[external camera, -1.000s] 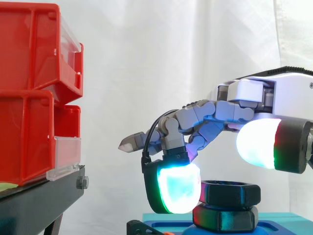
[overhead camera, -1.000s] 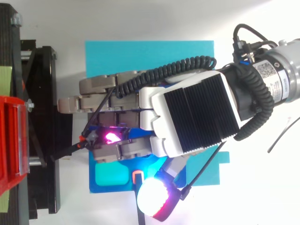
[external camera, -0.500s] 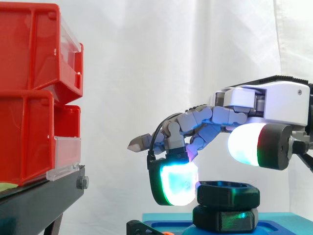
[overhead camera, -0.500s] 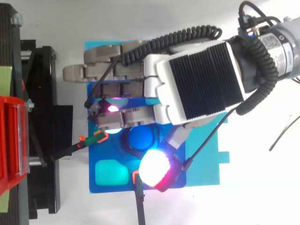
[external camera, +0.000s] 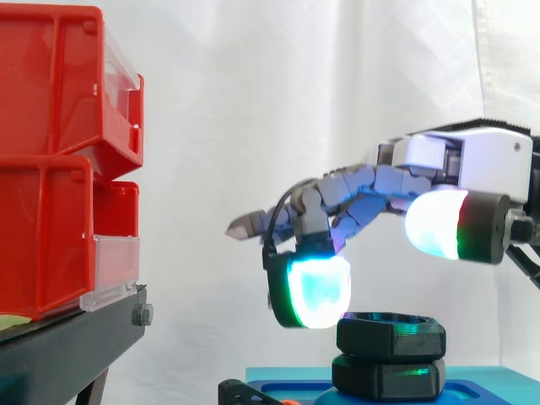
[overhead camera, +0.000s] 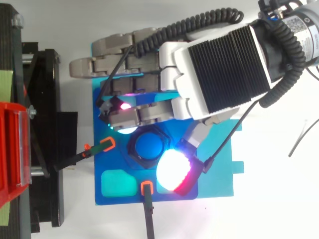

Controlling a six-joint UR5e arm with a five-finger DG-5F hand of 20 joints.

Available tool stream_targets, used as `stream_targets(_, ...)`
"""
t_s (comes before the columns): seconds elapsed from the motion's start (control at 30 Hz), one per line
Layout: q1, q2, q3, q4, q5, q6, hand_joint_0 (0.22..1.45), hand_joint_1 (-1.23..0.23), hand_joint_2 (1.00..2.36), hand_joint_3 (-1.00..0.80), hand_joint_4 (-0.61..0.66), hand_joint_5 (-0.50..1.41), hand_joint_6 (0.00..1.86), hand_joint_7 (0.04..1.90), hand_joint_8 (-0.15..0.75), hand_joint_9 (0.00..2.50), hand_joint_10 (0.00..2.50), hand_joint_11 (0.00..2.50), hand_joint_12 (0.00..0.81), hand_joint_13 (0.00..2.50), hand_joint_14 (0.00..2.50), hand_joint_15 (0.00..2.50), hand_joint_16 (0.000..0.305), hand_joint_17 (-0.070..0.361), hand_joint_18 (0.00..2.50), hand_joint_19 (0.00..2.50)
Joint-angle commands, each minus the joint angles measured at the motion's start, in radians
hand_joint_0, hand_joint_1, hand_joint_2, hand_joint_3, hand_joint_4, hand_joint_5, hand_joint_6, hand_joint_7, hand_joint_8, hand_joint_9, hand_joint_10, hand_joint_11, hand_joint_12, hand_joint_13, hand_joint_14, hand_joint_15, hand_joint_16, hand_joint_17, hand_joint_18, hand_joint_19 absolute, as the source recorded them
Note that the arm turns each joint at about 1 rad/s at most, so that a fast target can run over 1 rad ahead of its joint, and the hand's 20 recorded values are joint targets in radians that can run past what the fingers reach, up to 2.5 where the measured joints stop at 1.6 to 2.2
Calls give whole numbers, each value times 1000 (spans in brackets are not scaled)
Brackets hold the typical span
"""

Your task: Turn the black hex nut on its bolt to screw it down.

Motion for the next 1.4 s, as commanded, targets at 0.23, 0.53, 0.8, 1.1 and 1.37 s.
stream_targets(0.23,33,-2,23,121,8,23,467,-42,1000,-500,215,-45,541,1371,330,812,5,176,383,370,0,0,56,127,422,265)
stream_targets(0.53,69,-1,9,59,65,14,467,-60,1000,-500,210,-44,533,1377,330,814,5,177,383,384,0,0,56,126,429,267)
stream_targets(0.8,101,-2,-32,67,112,11,469,-64,1000,-500,222,-44,545,1363,331,817,5,182,381,384,0,0,56,125,433,263)
stream_targets(1.1,110,-2,-32,76,126,11,471,-65,1000,-500,220,-45,548,1357,328,816,5,183,381,386,0,0,56,125,434,264)
stream_targets(1.37,109,-2,-33,26,124,11,472,-65,1000,-500,222,-45,552,1361,328,819,5,180,380,387,0,0,56,125,434,268)
